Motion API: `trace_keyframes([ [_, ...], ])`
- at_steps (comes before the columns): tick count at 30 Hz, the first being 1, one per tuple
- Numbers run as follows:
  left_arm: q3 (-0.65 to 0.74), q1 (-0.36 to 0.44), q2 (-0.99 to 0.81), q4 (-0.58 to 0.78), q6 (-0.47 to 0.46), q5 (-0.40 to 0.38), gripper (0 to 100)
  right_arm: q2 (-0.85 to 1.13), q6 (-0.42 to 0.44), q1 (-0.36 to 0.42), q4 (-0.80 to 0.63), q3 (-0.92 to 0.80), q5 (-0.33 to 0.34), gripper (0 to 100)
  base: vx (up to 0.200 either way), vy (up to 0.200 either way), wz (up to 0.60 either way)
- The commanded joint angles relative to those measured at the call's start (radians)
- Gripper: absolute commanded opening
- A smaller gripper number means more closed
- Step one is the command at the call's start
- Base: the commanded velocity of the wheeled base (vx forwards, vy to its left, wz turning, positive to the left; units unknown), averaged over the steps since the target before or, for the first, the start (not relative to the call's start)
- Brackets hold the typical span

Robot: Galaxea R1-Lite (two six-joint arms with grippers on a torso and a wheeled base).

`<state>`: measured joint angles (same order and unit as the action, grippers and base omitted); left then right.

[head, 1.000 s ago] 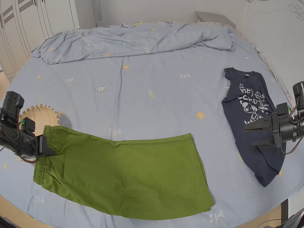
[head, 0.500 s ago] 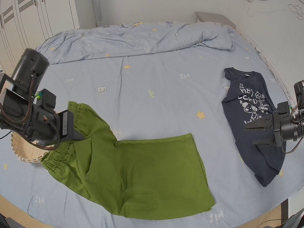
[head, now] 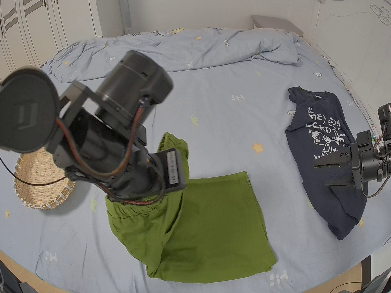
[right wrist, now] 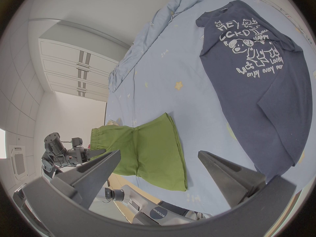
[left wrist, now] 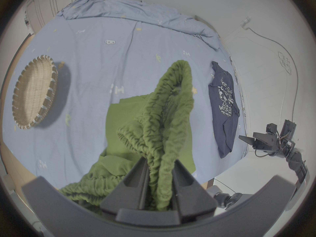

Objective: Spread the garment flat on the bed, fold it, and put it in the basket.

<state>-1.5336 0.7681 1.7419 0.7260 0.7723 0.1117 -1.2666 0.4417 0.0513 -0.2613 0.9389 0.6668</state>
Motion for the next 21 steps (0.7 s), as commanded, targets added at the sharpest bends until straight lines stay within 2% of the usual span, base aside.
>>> trace_keyframes([
  [1, -0.063, 0.045, 0.113, 0.000, 0.054, 0.005, 0, -0.004, 0.000, 0.002, 0.000, 0.000, -0.001, 100, 0.000, 0.000, 0.00],
  [13, -0.117, 0.094, 0.166, -0.011, 0.148, 0.016, 0, -0.005, 0.000, 0.002, 0.000, -0.005, -0.001, 100, 0.000, 0.000, 0.00],
  [14, -0.123, 0.100, 0.172, -0.013, 0.148, 0.016, 100, -0.004, 0.000, 0.002, 0.000, -0.005, -0.001, 100, 0.000, 0.000, 0.00],
  [20, -0.157, 0.126, 0.219, -0.068, 0.177, 0.011, 100, -0.005, 0.000, 0.002, 0.000, -0.005, -0.001, 100, 0.000, 0.000, 0.00],
  [21, -0.168, 0.148, 0.243, -0.111, 0.200, 0.013, 100, -0.005, 0.000, 0.002, 0.000, -0.005, -0.001, 100, 0.000, 0.000, 0.00],
])
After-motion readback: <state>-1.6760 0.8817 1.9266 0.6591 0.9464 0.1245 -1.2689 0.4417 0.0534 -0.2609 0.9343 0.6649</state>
